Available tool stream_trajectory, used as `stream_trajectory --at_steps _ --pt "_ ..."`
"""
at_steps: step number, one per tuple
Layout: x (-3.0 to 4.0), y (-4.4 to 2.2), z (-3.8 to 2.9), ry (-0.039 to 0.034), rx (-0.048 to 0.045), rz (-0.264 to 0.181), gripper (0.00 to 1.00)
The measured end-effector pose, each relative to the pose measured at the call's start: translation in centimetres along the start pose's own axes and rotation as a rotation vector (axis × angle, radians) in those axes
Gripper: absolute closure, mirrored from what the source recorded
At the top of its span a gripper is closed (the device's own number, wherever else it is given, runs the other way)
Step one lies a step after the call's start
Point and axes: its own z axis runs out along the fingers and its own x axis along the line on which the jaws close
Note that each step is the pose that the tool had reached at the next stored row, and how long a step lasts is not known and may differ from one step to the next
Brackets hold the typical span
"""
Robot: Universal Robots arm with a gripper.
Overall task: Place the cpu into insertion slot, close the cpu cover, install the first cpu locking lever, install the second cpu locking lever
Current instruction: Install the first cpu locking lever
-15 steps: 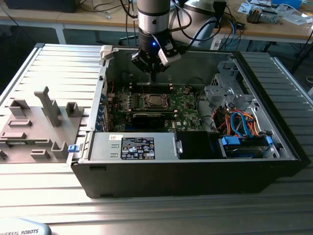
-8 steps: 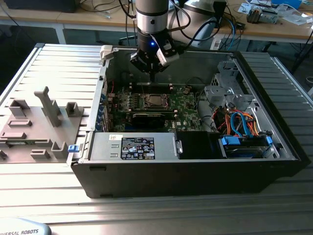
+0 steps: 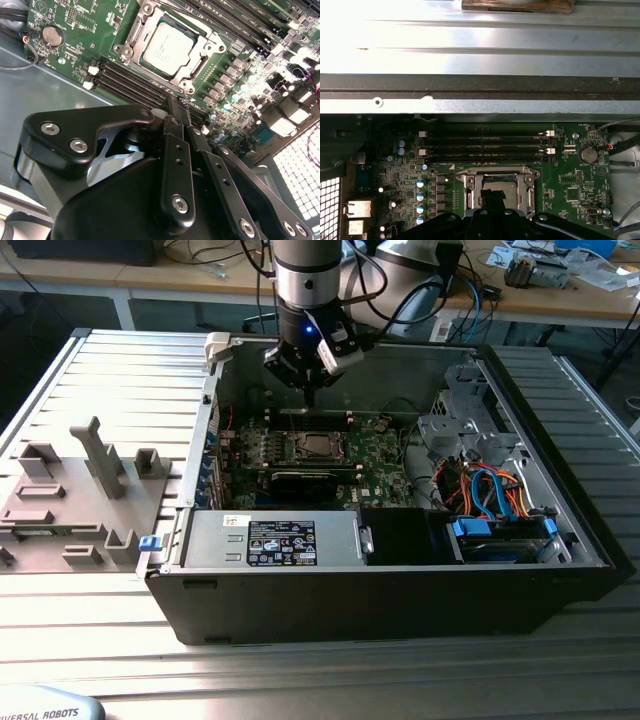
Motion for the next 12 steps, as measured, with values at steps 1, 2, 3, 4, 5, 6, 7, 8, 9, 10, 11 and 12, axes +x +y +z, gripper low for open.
stream_trajectory --at_steps 1,2,3,4,5,6,7,8,9,10,11,12 --pt "0.03 0.0 0.0 0.0 0.0001 0.0 0.89" --pt "0.06 0.0 0.0 0.0 0.0 0.0 0.89" --pt "0.11 0.0 -0.01 0.0 0.0001 0.0 0.89" --pt "0.14 0.0 -0.01 0.0 0.0001 0.0 0.89" --pt "0.16 0.0 -0.01 0.0 0.0001 0.0 0.89" --pt "0.18 0.0 -0.01 0.0 0.0 0.0 0.89" --pt "0.2 0.0 -0.01 0.0 0.0 0.0 0.89" --pt "0.23 0.0 -0.02 0.0 0.0001 0.0 0.89" --pt "0.26 0.0 -0.02 -0.0001 0.0 0.0 0.89" --pt "0.29 0.0 -0.02 0.0 0.0001 0.0 0.89" --pt "0.3 0.0 -0.02 0.0 0.0 0.0 0.89" --pt "0.33 0.0 -0.02 0.0 0.0 0.0 0.89"
